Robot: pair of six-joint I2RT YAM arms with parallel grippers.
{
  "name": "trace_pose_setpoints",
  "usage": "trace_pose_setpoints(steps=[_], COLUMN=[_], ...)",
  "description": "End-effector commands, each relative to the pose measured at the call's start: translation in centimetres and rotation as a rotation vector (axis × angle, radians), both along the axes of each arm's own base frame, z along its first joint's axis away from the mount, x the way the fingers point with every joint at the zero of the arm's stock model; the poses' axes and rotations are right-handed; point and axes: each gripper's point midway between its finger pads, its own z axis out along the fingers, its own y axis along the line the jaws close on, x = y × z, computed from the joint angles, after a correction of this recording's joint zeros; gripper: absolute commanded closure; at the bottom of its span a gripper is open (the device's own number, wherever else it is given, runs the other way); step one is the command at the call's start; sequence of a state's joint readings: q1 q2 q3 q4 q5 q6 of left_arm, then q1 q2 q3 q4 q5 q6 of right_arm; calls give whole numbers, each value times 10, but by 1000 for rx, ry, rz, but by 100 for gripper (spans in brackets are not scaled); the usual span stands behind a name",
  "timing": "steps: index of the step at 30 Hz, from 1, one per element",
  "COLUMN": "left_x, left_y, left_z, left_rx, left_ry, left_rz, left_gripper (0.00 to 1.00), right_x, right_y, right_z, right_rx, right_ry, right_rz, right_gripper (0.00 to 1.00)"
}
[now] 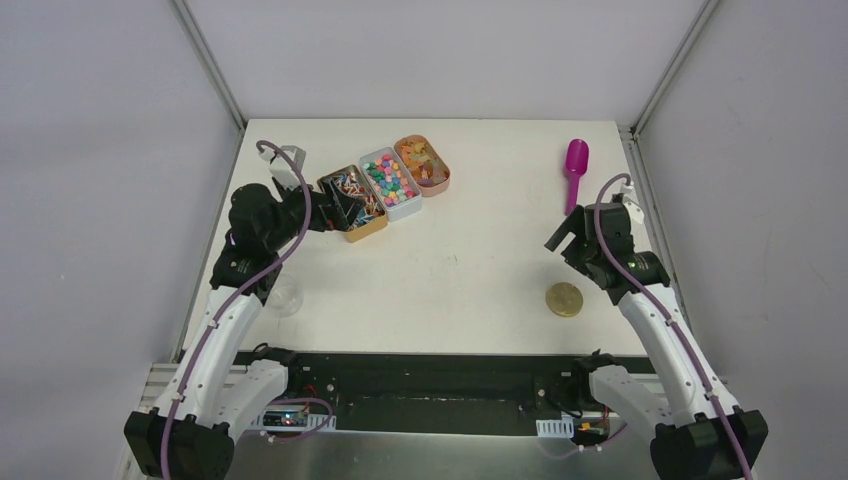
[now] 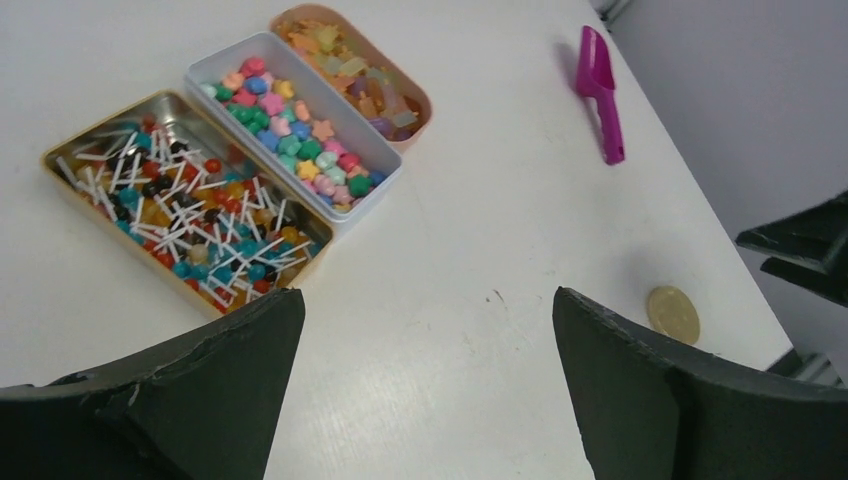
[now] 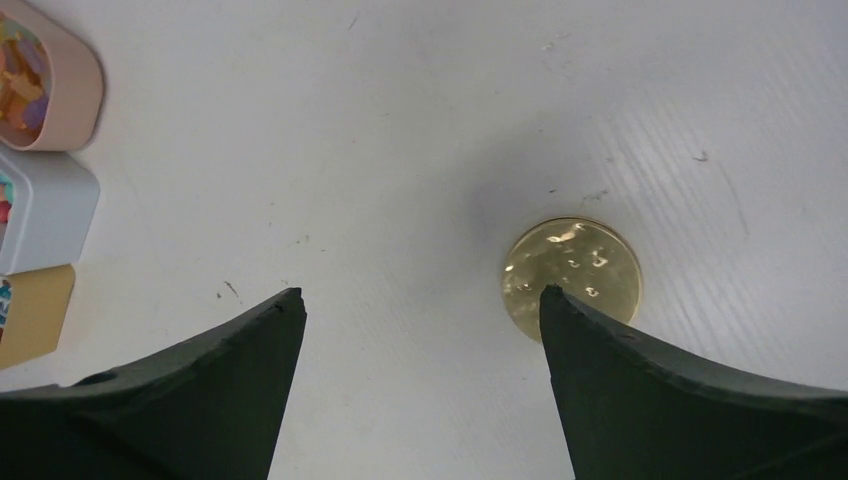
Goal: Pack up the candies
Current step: Pick up the packing bottle from the center of the board.
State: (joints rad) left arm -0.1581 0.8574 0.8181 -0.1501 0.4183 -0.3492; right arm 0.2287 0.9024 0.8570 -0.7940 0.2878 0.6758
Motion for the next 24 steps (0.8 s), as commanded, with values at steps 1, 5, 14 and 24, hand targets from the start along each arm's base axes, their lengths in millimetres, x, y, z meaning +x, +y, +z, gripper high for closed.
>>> trace_pose_setpoints(steps=[1,5,14,24], left_x=[15,19,-21,-29], left_y=[32,72,140,138], left_z=[-6,-23,-76,-127], left_rx=[30,20,19,21], left_ry=[61,186,387,546], left_rz=[229,510,961,1013], left_gripper=[1,1,7,35], right_x=[29,34,30,22], right_y=[31,48,52,57], right_z=[12,8,12,25], right_rx=[93,137,135,102], right_ry=[-97,-86,-127,-201], right_rz=[135,214,278,384], right_gripper=[12,12,12,11])
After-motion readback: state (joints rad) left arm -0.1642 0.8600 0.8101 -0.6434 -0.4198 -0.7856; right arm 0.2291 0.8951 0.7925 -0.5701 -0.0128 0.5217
